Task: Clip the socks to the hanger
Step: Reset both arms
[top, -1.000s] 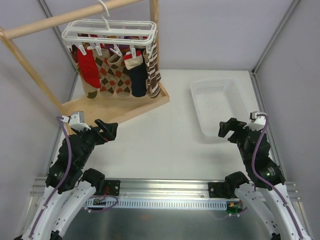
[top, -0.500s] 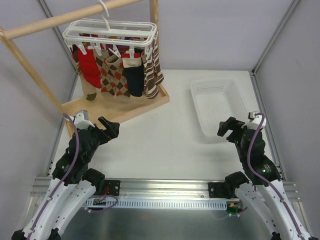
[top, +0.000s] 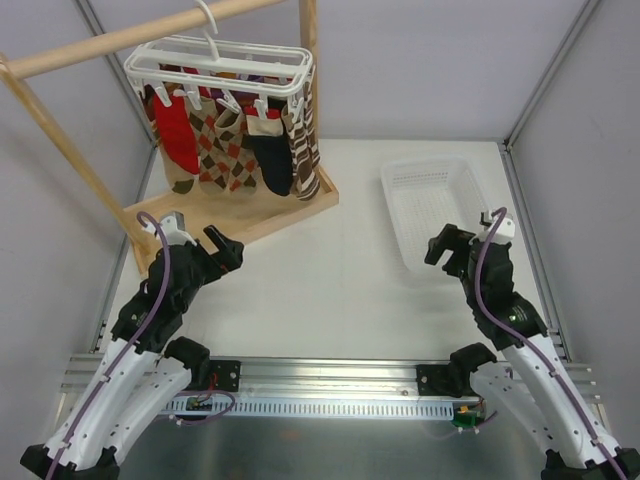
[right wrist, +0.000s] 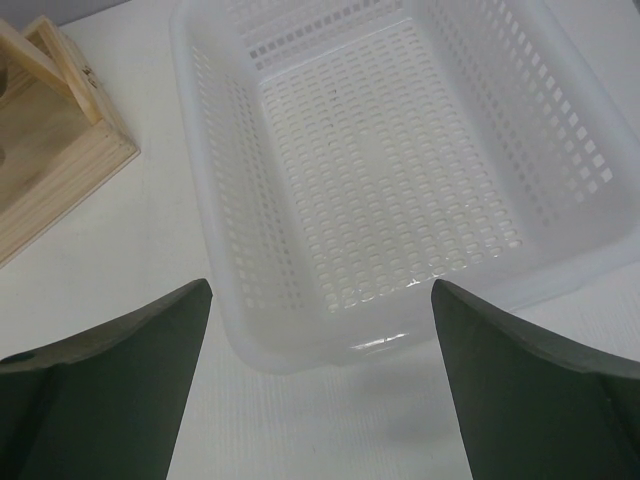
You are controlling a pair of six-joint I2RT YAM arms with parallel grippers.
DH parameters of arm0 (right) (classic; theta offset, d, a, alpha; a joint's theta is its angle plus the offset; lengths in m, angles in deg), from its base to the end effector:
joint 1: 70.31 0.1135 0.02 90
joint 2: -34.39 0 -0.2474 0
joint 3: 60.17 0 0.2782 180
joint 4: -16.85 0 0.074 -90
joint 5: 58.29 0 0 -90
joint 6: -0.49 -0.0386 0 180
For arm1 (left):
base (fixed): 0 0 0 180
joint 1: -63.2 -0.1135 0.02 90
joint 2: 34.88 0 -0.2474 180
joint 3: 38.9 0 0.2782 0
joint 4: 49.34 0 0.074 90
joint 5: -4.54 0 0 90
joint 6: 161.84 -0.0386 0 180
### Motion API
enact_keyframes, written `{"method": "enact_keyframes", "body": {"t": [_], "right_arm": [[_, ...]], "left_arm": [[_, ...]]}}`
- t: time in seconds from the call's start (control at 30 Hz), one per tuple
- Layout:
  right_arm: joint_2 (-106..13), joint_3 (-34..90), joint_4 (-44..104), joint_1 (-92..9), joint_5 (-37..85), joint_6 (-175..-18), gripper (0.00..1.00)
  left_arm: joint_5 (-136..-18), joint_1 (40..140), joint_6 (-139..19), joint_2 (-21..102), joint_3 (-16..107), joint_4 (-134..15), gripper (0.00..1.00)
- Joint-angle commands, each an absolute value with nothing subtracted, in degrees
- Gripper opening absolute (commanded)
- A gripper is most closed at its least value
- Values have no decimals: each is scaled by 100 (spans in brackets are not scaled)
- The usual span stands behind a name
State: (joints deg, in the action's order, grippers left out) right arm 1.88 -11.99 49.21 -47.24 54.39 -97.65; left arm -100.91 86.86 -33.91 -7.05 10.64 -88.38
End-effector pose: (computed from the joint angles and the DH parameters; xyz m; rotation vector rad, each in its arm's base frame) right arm 0.1753 0.0585 0.2901 0.0328 1.8387 0.0128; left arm 0.1560 -0.0571 0.2988 -0.4200 1.8438 -0.4893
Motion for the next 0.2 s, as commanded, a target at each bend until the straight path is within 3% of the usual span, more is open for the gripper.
{"method": "enact_keyframes", "body": {"t": [0.0, 0.17], "right_arm": [[302, -1036, 4793, -4737, 5605, -9856, 97], [539, -1036, 4829, -4737, 5782, -9796, 97]], "left_arm": [[-10032, 8605, -3220, -571, 1240, -8737, 99], [-10119, 8596, -3431, -500, 1416, -8737, 99]]}}
